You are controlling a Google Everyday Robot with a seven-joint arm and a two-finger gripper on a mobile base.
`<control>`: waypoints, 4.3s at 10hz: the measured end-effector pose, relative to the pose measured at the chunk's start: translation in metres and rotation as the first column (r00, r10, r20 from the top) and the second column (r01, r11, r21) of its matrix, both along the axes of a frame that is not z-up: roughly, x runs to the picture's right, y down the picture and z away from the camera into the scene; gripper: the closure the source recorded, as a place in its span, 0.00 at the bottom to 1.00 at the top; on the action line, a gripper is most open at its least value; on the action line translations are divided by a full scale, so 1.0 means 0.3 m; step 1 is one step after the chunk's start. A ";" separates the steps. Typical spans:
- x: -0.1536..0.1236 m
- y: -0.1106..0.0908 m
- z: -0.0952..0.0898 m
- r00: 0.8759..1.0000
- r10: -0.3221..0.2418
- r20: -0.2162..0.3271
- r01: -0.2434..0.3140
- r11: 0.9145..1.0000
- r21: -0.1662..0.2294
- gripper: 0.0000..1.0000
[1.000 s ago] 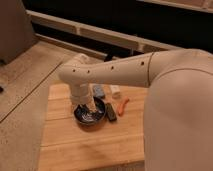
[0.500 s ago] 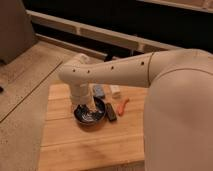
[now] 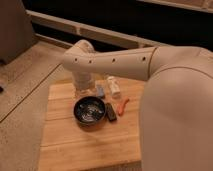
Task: Place the bottle in the ceramic bowl
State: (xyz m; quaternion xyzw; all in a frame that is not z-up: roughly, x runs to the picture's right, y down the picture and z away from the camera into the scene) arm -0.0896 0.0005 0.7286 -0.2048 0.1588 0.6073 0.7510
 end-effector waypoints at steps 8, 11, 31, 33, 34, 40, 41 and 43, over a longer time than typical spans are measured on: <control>0.118 -0.297 -0.021 0.990 0.050 0.135 -0.076 0.977 0.197 0.35; 0.135 -0.251 -0.009 0.995 0.019 0.101 -0.037 0.982 0.183 0.35; 0.531 -0.362 0.459 0.973 0.059 0.223 -0.111 0.967 0.230 0.35; 0.549 -0.267 0.509 0.972 0.030 0.235 -0.075 0.980 0.186 0.35; 0.555 -0.222 0.541 0.973 0.009 0.232 -0.046 0.986 0.157 0.35; 0.598 -0.157 0.694 0.977 -0.105 0.188 0.097 0.994 0.049 0.35; 0.604 -0.147 0.710 0.977 -0.107 0.184 0.103 0.994 0.032 0.35; 0.598 -0.108 0.756 0.978 -0.086 0.188 0.090 0.996 -0.016 0.35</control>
